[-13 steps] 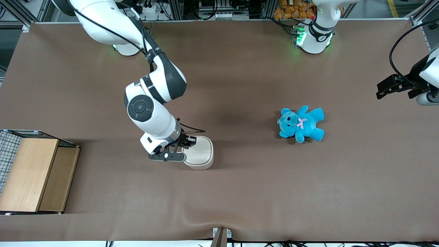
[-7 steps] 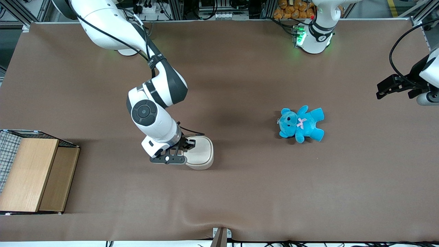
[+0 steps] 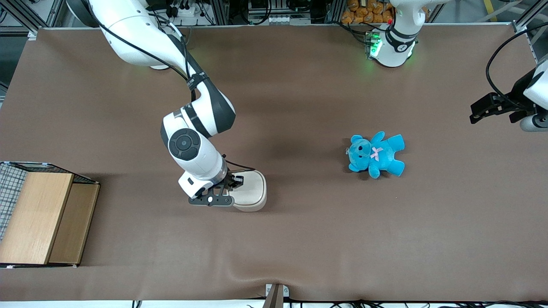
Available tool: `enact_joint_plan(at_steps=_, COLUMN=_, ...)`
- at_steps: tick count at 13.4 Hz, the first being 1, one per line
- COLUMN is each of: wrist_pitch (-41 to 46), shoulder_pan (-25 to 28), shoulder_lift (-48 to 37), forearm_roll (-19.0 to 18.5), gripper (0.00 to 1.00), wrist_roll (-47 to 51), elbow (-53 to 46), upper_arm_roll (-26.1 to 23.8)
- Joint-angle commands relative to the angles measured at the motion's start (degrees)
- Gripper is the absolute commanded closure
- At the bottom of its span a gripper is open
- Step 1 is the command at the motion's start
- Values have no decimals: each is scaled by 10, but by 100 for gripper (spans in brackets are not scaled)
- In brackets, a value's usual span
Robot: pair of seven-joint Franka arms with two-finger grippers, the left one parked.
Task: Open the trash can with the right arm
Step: 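Lower the closed right gripper onto the lid's rim edge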
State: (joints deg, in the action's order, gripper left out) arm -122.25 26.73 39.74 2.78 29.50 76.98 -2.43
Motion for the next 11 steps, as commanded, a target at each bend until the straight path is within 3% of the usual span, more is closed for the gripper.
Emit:
enact_joint_plan(at_steps=1, wrist_pitch=-7, shoulder_pan=-3, shoulder_lift=16, forearm_roll=-10, gripper=100, wrist_roll=-5, elbow=-20, upper_arm_roll=-6)
enact_joint_plan(at_steps=11, wrist_pitch=-23, shoulder_pan=4, shoulder_lift=27, forearm_roll=-24, gripper=100, wrist_roll=-1, elbow=-17, upper_arm_roll=-5)
